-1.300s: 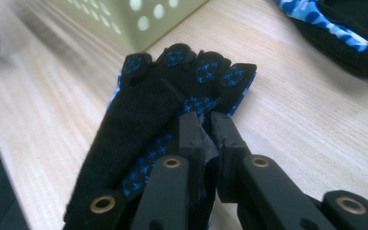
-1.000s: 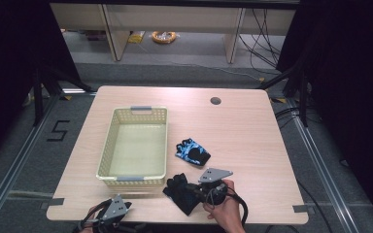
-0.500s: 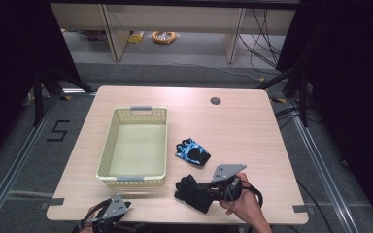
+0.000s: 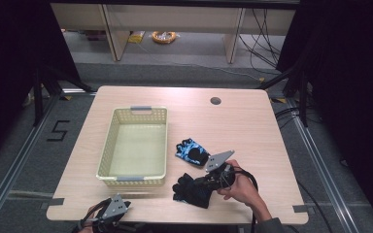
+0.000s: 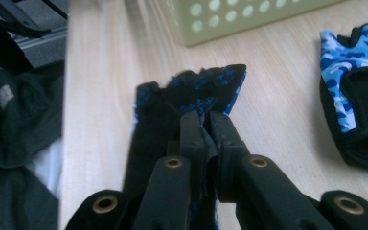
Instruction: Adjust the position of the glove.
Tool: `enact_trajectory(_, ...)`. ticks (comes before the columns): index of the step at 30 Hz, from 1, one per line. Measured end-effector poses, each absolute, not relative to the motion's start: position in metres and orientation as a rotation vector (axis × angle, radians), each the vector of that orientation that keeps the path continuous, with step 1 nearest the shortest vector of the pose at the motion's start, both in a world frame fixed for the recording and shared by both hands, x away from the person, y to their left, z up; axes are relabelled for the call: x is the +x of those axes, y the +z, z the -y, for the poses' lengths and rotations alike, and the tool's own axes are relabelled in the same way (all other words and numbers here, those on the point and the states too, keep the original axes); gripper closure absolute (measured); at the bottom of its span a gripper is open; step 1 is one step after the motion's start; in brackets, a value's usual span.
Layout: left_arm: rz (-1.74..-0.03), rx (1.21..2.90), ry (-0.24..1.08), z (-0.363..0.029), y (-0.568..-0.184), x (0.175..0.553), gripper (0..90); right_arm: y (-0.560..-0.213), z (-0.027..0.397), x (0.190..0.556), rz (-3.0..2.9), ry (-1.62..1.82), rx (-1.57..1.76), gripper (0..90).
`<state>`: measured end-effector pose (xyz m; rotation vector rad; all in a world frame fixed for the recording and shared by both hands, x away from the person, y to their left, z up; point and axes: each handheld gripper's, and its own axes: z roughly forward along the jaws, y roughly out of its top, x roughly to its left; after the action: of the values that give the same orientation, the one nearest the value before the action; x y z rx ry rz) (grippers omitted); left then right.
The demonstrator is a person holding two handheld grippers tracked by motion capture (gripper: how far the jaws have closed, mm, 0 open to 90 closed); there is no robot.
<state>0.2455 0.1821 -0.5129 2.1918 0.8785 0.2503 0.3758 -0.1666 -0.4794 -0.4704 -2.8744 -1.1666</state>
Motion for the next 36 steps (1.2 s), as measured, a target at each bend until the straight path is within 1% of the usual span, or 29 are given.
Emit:
enact_trajectory(5,-0.846,2.211,0.267,-0.183,-0.512,0.246,16.0,-0.491,0.165,0.384,2.891,-1.117,-0.444,83.5)
enact_trajectory(7,-0.852,2.194,0.254,-0.181,-0.512,0.245,16.0,-0.493,0.165,0.383,2.896,-1.090,-0.486,81.6)
enact_trajectory(10,-0.852,2.208,0.277,-0.182,-0.512,0.245,16.0,-0.495,0.164,0.385,2.935,-1.057,-0.500,77.9)
enact_trajectory(13,-0.869,2.192,0.250,-0.182,-0.512,0.245,16.0,-0.494,0.164,0.384,2.958,-1.063,-0.544,72.6)
enact_trajectory(14,-0.869,2.193,0.250,-0.182,-0.512,0.245,15.9,-0.492,0.164,0.383,2.955,-1.057,-0.564,70.1)
enact_trajectory(15,-0.867,2.195,0.249,-0.182,-0.512,0.245,15.9,-0.491,0.164,0.381,2.961,-1.070,-0.586,65.0)
enact_trajectory(16,-0.867,2.193,0.250,-0.182,-0.512,0.245,16.0,-0.490,0.165,0.380,2.961,-1.080,-0.624,62.1)
enact_trajectory(23,-0.843,2.202,0.261,-0.182,-0.511,0.245,16.0,-0.479,0.173,0.379,2.945,-1.221,-0.782,45.7)
enact_trajectory(24,-0.845,2.202,0.261,-0.182,-0.511,0.245,16.0,-0.477,0.174,0.377,2.921,-1.210,-0.865,44.4)
enact_trajectory(25,-0.867,2.193,0.249,-0.182,-0.512,0.245,16.0,-0.477,0.173,0.378,2.930,-1.271,-0.894,43.5)
enact_trajectory(27,-0.857,2.195,0.253,-0.182,-0.511,0.245,16.0,-0.470,0.174,0.379,2.960,-1.280,-0.971,41.5)
enact_trajectory(32,-0.846,2.200,0.260,-0.183,-0.511,0.246,16.0,-0.469,0.173,0.381,2.972,-1.328,-1.041,40.4)
enact_trajectory(35,-0.869,2.202,0.248,-0.182,-0.511,0.244,16.0,-0.468,0.173,0.384,2.970,-1.324,-1.116,41.2)
enact_trajectory(36,-0.832,2.227,0.257,-0.183,-0.510,0.246,16.0,-0.468,0.172,0.386,2.966,-1.313,-1.141,41.7)
